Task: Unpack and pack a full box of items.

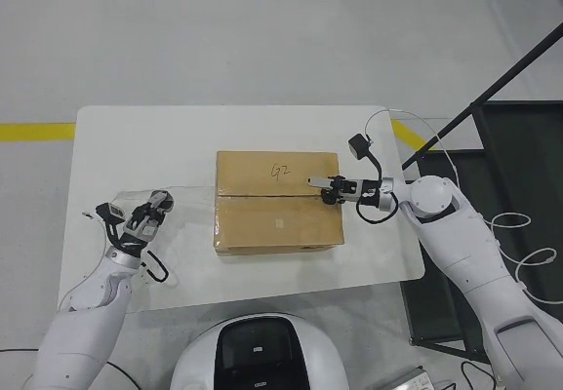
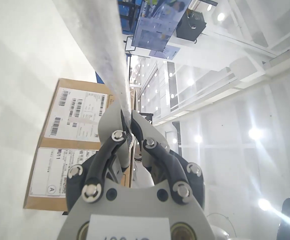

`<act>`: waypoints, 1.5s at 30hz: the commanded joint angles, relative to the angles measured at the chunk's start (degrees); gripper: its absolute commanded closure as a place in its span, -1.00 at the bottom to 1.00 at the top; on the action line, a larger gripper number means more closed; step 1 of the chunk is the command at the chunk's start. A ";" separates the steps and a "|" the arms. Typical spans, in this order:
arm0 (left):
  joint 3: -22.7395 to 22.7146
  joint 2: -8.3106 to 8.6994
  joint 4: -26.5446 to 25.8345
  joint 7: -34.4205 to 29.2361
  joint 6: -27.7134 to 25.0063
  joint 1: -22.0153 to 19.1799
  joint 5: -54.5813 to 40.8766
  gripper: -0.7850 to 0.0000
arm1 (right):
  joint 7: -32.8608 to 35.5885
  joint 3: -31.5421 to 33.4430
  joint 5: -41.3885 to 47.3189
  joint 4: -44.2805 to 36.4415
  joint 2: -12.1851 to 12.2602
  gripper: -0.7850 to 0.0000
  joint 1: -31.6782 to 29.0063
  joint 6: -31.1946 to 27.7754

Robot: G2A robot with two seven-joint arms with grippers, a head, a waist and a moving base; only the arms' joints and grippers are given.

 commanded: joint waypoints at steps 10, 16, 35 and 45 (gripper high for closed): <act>0.75 -0.27 -11.27 -1.69 0.32 0.06 4.96 1.00 | 0.00 0.00 0.00 0.00 0.00 -1.00 0.00 0.00; 2.30 -0.61 -13.73 -1.14 2.12 -1.76 10.33 1.00 | 0.00 0.00 0.00 0.00 0.00 -1.00 0.00 0.00; 8.92 -1.26 -22.18 4.14 14.61 -4.94 37.99 1.00 | 0.00 0.00 0.00 0.00 0.00 -1.00 0.00 0.00; 14.91 -2.94 -17.45 5.63 17.68 -9.64 41.92 1.00 | 0.00 0.00 0.00 0.00 0.00 -1.00 0.00 0.00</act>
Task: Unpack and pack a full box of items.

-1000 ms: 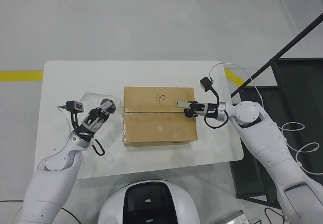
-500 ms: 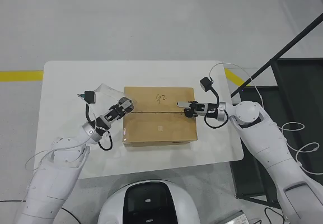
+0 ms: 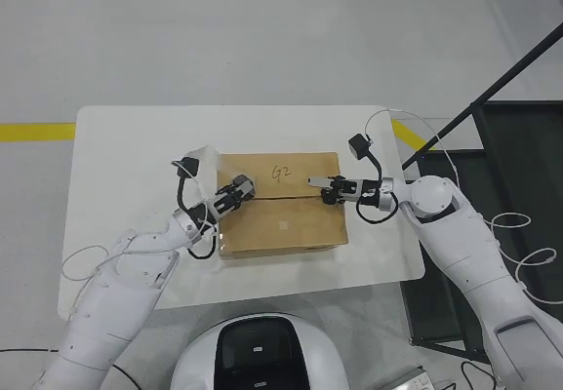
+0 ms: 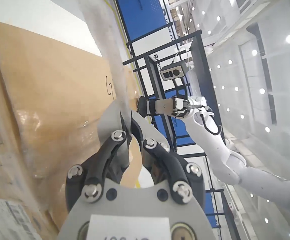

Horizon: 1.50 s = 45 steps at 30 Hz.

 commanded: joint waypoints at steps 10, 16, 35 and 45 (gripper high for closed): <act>3.35 -1.05 2.13 0.41 0.04 -1.62 3.33 1.00 | 0.00 0.00 0.00 0.00 0.00 -1.00 0.00 0.00; 4.27 -1.34 2.30 0.37 -0.02 -1.73 5.52 1.00 | 0.00 0.00 0.00 0.00 0.00 -1.00 0.00 0.00; 5.62 -2.21 0.42 2.04 -3.58 -1.79 8.75 -1.00 | 4.51 10.51 10.93 -2.63 1.98 -1.00 -6.15 -7.62; 9.04 -3.79 1.98 1.58 -3.76 -4.79 7.38 -1.00 | 2.68 21.88 15.35 -4.99 3.94 -1.00 -15.33 -9.46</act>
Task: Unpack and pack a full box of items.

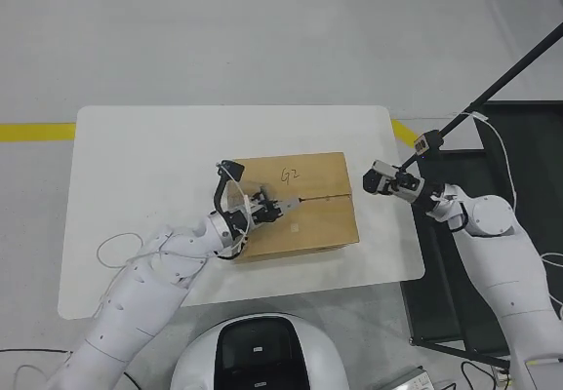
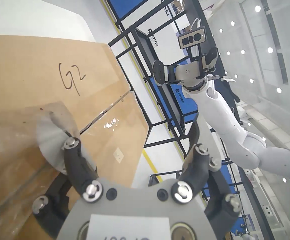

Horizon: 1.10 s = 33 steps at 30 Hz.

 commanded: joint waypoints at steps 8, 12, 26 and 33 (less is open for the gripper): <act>4.15 -2.28 4.34 0.42 -0.31 -4.11 -2.91 -1.00 | -1.17 6.09 2.61 -1.28 0.71 -1.00 -5.47 -0.77; 5.73 -3.37 6.27 0.94 -0.69 -6.05 -3.81 -1.00 | -1.35 8.06 3.37 -1.64 0.89 -1.00 -7.08 -0.93; 12.01 -8.05 15.97 -1.34 -2.96 -13.55 -8.73 -1.00 | -3.20 10.40 2.74 -1.82 0.97 -1.00 -9.20 0.46; 14.49 -10.71 20.87 0.67 -7.07 -15.92 -10.38 -1.00 | -4.12 12.41 3.30 -3.15 0.98 -1.00 -11.94 -0.20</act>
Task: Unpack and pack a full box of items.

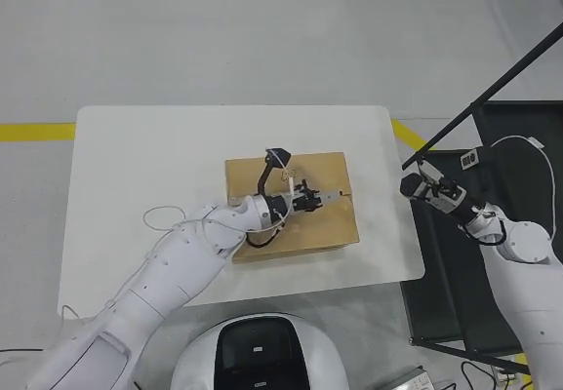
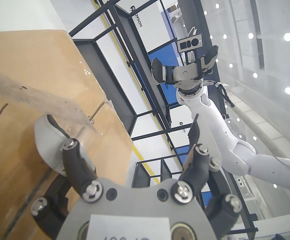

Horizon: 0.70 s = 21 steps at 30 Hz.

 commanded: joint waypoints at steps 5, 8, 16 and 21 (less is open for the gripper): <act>-0.78 -0.63 1.18 -0.38 -7.36 0.04 -1.95 -1.00 | -0.51 0.35 -0.63 -1.76 -0.07 -1.00 -1.40 0.80; -3.04 0.33 0.19 -2.49 -10.47 1.17 -2.27 -1.00 | -0.42 -0.33 -1.14 -2.41 -0.16 -1.00 -0.84 1.41; -14.23 5.52 -8.76 -12.13 -6.40 7.66 0.04 -1.00 | 0.38 -2.79 -2.97 -3.58 -0.40 -1.00 1.85 3.36; -22.88 9.20 -19.64 -21.40 -3.07 15.53 0.77 -1.00 | 1.53 -5.40 -4.82 -4.43 -0.60 -1.00 4.61 5.00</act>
